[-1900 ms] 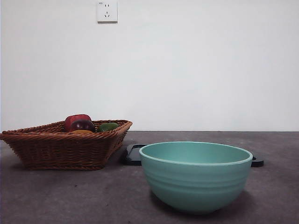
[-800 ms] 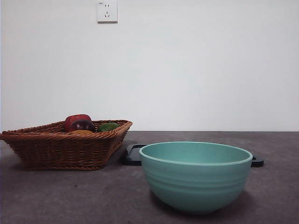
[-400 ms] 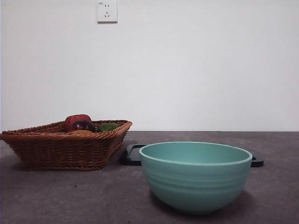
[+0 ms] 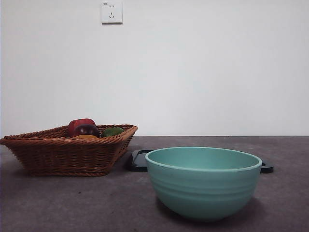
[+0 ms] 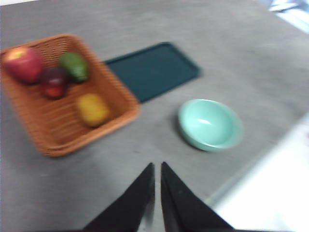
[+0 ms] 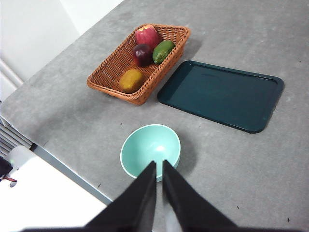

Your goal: Pick up the wifruite, put it on the bowl, pick up the plate, put it on desk

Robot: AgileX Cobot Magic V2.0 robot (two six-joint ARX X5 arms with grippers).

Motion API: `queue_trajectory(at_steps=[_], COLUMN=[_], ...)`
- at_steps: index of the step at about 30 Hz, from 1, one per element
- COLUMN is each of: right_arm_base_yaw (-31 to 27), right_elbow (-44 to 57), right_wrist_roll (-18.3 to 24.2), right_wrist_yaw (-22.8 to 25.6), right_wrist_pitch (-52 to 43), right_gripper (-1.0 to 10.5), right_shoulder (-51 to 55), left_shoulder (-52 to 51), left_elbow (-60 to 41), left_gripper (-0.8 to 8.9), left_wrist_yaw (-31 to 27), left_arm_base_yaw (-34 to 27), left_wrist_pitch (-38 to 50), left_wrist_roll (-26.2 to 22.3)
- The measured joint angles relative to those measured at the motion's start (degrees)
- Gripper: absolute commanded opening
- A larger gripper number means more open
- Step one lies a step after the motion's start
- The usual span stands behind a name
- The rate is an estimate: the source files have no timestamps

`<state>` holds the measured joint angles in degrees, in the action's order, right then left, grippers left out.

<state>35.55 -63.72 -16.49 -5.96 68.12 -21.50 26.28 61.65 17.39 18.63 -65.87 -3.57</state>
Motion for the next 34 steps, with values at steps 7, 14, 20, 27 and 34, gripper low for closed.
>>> queue_trajectory(at_steps=[7, 14, 20, 27, 34], right_arm_base_yaw=[0.00, 0.00, 0.00, 0.00, 0.02], right_elbow=[0.00, 0.00, 0.00, 0.00, 0.00], right_wrist_roll=[0.00, 0.00, 0.00, 0.00, 0.00], right_wrist_yaw=[0.00, 0.00, 0.00, 0.00, 0.00], right_wrist_pitch=[-0.02, -0.20, -0.20, -0.20, -0.20], right_gripper=[0.1, 0.1, 0.1, 0.1, 0.1], right_shoulder=[0.00, 0.00, 0.00, 0.00, 0.00], left_shoulder=[-9.99, -18.69, -23.96, -25.97, -25.99], left_elbow=[-26.82, -46.95, -56.11, -59.01, -59.82], left_gripper=[0.19, 0.19, 0.19, 0.19, 0.18], left_wrist_yaw=[-10.47, -21.53, -21.59, -21.57, -17.68], left_arm_base_yaw=[-12.44, -15.02, -15.02, -15.02, -15.02], left_wrist_pitch=[32.15, 51.67, 52.41, 53.70, 55.39], left_wrist_roll=[1.95, 11.04, 12.09, 12.02, 11.13])
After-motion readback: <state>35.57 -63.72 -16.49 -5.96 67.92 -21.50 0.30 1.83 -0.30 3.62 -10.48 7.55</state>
